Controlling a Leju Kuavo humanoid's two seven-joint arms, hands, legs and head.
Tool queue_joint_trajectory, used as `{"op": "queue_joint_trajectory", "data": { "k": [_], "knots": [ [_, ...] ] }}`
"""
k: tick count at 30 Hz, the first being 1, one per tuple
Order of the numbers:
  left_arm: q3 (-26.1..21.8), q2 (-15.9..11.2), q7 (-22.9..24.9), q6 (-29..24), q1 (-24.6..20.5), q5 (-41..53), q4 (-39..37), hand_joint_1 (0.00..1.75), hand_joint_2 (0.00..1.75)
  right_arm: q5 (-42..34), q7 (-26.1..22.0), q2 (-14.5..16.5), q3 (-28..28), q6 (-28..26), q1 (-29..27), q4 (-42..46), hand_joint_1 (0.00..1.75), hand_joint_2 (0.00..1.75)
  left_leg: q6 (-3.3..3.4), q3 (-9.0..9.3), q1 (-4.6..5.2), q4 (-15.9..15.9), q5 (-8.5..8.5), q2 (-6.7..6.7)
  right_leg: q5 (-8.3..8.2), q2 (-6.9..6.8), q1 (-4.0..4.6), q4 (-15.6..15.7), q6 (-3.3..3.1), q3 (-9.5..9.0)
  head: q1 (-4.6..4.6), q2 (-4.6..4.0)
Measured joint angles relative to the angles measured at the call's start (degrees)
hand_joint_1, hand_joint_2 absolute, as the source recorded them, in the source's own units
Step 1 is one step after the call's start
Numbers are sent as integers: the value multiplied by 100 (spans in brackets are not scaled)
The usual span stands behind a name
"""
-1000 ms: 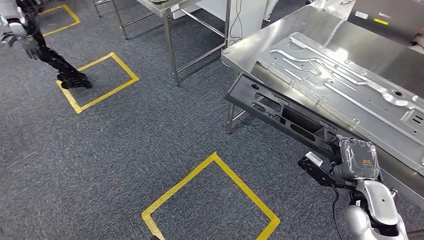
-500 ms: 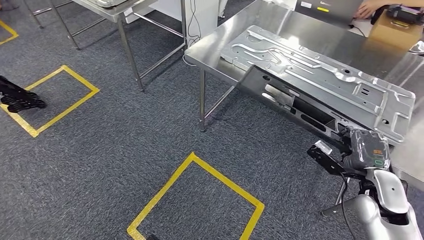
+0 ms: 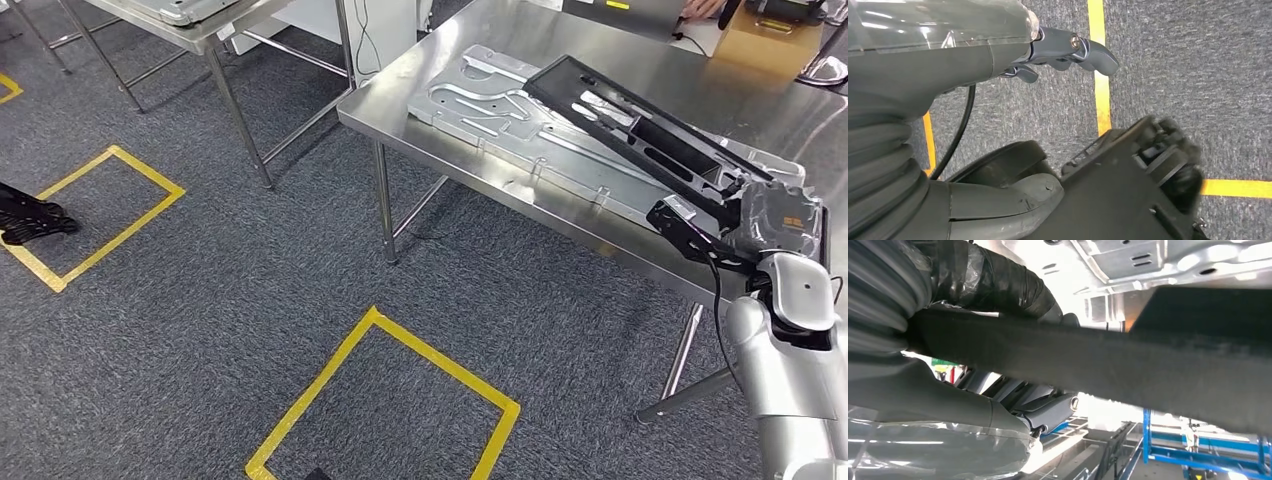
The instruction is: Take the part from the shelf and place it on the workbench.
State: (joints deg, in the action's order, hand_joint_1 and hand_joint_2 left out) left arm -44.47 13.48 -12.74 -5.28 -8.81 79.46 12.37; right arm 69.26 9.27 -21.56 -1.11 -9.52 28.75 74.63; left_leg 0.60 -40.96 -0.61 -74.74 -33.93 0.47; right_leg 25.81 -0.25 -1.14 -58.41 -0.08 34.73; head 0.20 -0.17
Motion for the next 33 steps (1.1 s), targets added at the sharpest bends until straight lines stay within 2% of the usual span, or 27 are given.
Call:
{"op": "queue_joint_trajectory", "data": {
  "k": [1,3,4,5,8,10,11,13,14,15,16,17,18,19,20,22,24,25,27,29,30,31,33],
  "knots": [
    [3,0,-1,1,6,9,0,0,175,9,2,2,15,5,21,-37,175,175,29,52,5,202,192,-3,16,15,18,-15,-7,-7,0,0],
    [23,-3,-8,8,8,38,0,0,175,78,20,26,87,38,144,-143,175,175,127,336,33,956,638,-32,48,54,45,-45,-4,-19,2,0],
    [40,-5,-13,12,2,56,0,0,175,133,42,54,150,62,262,-226,175,175,164,462,47,1279,764,-47,55,82,57,-60,12,-12,3,0],
    [59,-7,-15,16,-7,69,0,0,175,194,72,92,233,81,406,-328,175,175,188,537,65,1466,813,-56,53,109,52,-68,35,5,3,0],
    [117,7,-6,18,-42,97,0,0,175,329,169,269,532,82,828,-670,175,175,207,600,73,1609,828,-38,35,156,22,-57,135,38,2,0],
    [148,31,26,11,-67,102,0,0,175,384,212,419,715,64,1032,-869,175,175,247,649,36,1705,882,-21,159,120,14,-226,181,110,7,0],
    [163,57,102,-7,-82,107,0,0,175,410,224,508,800,52,1120,-974,175,175,262,666,21,1737,903,-16,301,95,2,-486,203,231,9,0],
    [196,132,343,-68,-116,135,0,0,175,451,236,706,956,26,1251,-1190,175,175,279,668,18,1745,904,-18,598,71,-24,-1201,256,591,10,0],
    [215,181,469,-100,-131,154,0,0,175,471,238,806,1027,18,1286,-1294,175,175,275,669,15,1740,895,-21,652,65,-43,-1467,283,737,10,0],
    [231,225,551,-120,-146,171,0,0,175,489,238,901,1093,15,1303,-1381,175,175,265,672,8,1730,880,-26,596,57,-62,-1537,305,795,10,0],
    [245,264,601,-130,-159,185,0,0,175,513,238,996,1161,16,1317,-1458,175,175,246,677,-2,1713,859,-30,440,47,-81,-1393,323,745,11,0],
    [258,300,628,-133,-169,196,0,0,175,538,239,1093,1238,17,1334,-1531,175,175,217,683,-14,1683,831,-31,216,31,-100,-1047,339,593,11,0],
    [271,327,641,-132,-175,205,0,0,175,561,239,1183,1319,18,1352,-1600,175,175,179,683,-20,1653,797,-29,61,12,-108,-682,351,422,11,0],
    [285,345,648,-131,-183,212,0,0,175,583,244,1274,1403,19,1375,-1672,175,175,139,678,-20,1617,765,-25,-40,3,-98,-369,342,280,11,0],
    [297,357,650,-131,-192,214,0,0,175,601,254,1360,1483,19,1391,-1746,175,175,99,674,-15,1598,743,-20,-68,0,-83,-175,316,192,10,0],
    [316,362,651,-129,-207,213,0,0,175,631,283,1486,1599,20,1409,-1888,175,175,29,682,-2,1600,718,-12,-8,15,-40,-120,229,171,7,0],
    [337,361,651,-131,-212,208,0,0,175,657,305,1574,1678,18,1411,-1999,175,175,-37,688,-16,1565,668,-15,24,23,-48,-111,139,122,6,0],
    [347,361,651,-132,-216,203,0,0,175,668,310,1607,1705,17,1418,-2040,175,175,-62,637,-24,1429,600,-17,44,24,-53,-102,92,85,4,0],
    [362,361,657,-134,-218,190,0,0,175,679,318,1660,1744,17,1434,-2104,175,175,-87,334,-33,822,362,-23,95,21,-47,-93,8,8,5,0],
    [368,360,671,-134,-198,179,0,0,175,680,323,1695,1776,24,1435,-2153,175,175,-82,-117,-32,93,172,-23,158,36,-16,-94,-40,-61,5,0],
    [369,359,678,-134,-184,175,0,0,175,680,325,1706,1792,26,1429,-2178,175,175,-69,-266,-29,-71,213,-24,199,53,-1,-95,-48,-110,4,0],
    [369,358,681,-134,-173,173,0,0,175,680,325,1713,1805,28,1424,-2199,175,175,-45,-311,-23,-10,376,-25,247,73,13,-95,-47,-171,4,0],
    [372,354,684,-134,-161,169,0,0,175,679,324,1716,1819,30,1420,-2232,175,175,42,-130,5,650,904,-43,357,102,28,-92,-29,-308,5,0]
  ]
}}
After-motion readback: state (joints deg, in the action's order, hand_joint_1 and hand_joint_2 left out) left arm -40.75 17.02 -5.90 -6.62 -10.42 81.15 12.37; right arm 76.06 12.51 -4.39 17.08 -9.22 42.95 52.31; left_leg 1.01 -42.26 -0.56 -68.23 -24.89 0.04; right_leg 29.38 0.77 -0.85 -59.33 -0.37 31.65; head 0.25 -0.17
